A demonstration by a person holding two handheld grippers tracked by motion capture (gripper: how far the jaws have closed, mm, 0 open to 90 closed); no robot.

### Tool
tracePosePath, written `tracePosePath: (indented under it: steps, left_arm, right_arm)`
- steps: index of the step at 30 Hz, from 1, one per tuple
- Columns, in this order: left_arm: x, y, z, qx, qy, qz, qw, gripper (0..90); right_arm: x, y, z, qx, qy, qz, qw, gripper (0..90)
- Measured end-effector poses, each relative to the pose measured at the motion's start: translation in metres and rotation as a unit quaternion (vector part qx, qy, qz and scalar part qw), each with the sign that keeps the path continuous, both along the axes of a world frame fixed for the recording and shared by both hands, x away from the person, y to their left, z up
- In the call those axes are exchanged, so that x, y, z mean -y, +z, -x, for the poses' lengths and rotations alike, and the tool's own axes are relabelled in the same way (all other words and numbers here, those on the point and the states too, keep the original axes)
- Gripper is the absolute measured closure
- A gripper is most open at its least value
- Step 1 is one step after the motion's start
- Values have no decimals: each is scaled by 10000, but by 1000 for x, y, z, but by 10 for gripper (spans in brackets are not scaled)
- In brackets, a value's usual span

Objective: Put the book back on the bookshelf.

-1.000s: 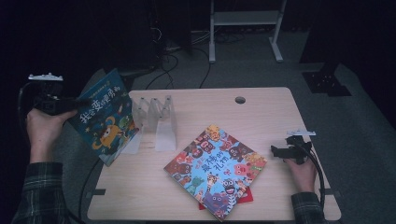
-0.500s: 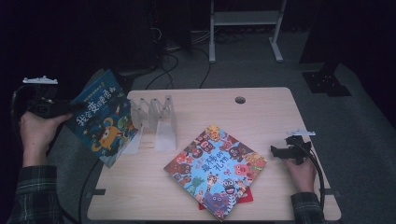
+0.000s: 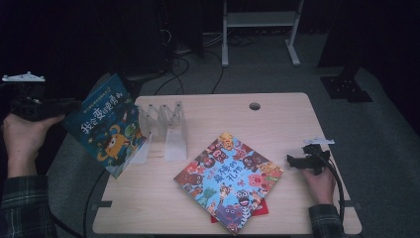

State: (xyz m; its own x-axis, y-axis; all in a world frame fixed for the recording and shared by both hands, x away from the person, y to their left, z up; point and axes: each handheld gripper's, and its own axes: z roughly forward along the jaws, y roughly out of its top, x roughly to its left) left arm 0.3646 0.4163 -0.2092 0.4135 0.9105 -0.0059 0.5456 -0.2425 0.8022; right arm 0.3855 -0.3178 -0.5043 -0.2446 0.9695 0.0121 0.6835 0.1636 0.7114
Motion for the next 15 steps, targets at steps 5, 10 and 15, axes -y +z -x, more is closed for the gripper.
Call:
tracePosePath:
  steps: [5, 10, 15]
  left_arm:
    - [3, 13, 8, 144, -54, -13, 9999, 739]
    - [9, 19, 16, 70, -200, -46, 9998, 867]
    - [26, 15, 19, -101, -398, -240, 9989, 898]
  right_arm:
    - [0, 0, 0, 1, 8, 2, 10000, 0]
    - [0, 0, 0, -1, 8, 1, 10000, 0]
    - [0, 0, 0, 0, 8, 0, 10000, 0]
